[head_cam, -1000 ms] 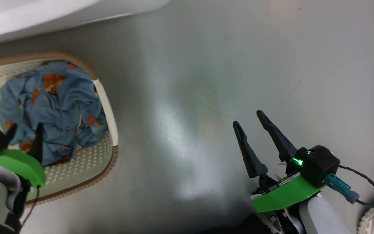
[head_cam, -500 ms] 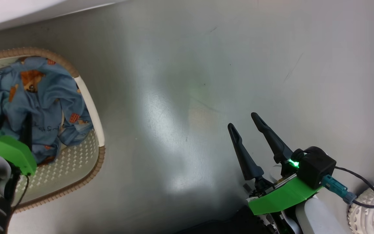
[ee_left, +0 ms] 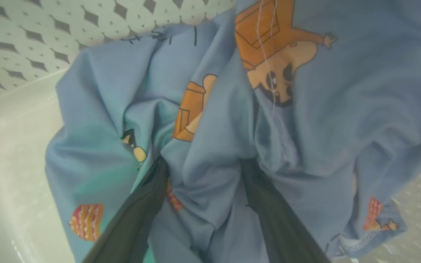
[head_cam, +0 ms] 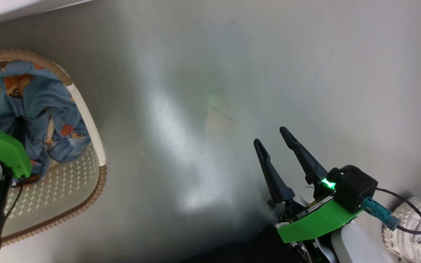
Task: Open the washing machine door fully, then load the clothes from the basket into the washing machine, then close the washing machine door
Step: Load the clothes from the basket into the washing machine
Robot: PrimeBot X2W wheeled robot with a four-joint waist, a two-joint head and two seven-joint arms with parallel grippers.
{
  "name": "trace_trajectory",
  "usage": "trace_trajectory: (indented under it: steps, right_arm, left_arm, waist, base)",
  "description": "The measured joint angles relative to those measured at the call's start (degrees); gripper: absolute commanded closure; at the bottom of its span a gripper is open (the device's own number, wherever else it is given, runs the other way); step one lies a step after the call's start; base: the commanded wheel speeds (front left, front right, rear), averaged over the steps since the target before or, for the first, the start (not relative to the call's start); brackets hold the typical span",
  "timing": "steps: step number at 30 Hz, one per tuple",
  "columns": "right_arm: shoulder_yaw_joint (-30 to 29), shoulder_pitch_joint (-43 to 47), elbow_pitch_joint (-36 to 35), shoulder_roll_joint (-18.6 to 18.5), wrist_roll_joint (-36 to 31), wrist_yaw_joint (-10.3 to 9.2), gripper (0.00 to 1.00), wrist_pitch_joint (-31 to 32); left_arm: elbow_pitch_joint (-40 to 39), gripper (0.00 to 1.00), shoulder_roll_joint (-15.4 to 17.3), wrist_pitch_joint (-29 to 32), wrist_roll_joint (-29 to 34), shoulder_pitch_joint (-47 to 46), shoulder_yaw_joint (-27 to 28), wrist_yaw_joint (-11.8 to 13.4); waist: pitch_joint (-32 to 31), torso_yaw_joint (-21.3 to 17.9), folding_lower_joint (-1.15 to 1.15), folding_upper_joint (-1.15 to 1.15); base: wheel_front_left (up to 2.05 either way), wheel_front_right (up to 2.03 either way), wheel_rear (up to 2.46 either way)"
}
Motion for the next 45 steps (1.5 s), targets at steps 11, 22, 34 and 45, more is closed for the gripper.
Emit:
trace_trajectory:
  steps: [11, 22, 34, 45]
  right_arm:
    - [0.74, 1.15, -0.14, 0.07, 0.43, 0.0, 0.0, 0.0]
    - [0.22, 2.14, -0.24, 0.11, 0.56, 0.0, 0.0, 0.0]
    - [-1.44, -0.1, 0.37, 0.1, 0.32, 0.0, 0.0, 0.0]
    - [-2.93, -1.57, 2.52, 0.03, -1.11, 0.0, 0.0, 0.0]
  left_arm:
    - [2.1, 0.0, -1.41, 6.39, 0.66, -3.09, -4.89, 0.01]
    - [0.1, 1.0, -2.07, 9.8, -4.19, -3.12, -6.87, 0.01]
    - [-14.4, 1.0, 0.47, 2.35, -18.0, 3.03, -13.41, 0.01]
    - [-22.32, 1.0, 3.07, -1.33, -25.71, 6.53, -19.7, 0.01]
  waist:
    - [-0.18, -0.5, 0.0, 0.0]
    - [-0.53, -0.23, 0.0, 0.0]
    - [-3.19, 2.14, 0.0, 0.0]
    - [-8.03, 5.69, 0.0, 0.0]
  base:
    - [0.0, 0.0, 0.0]
    - [0.0, 0.0, 0.0]
    - [0.0, 0.0, 0.0]
    - [0.0, 0.0, 0.0]
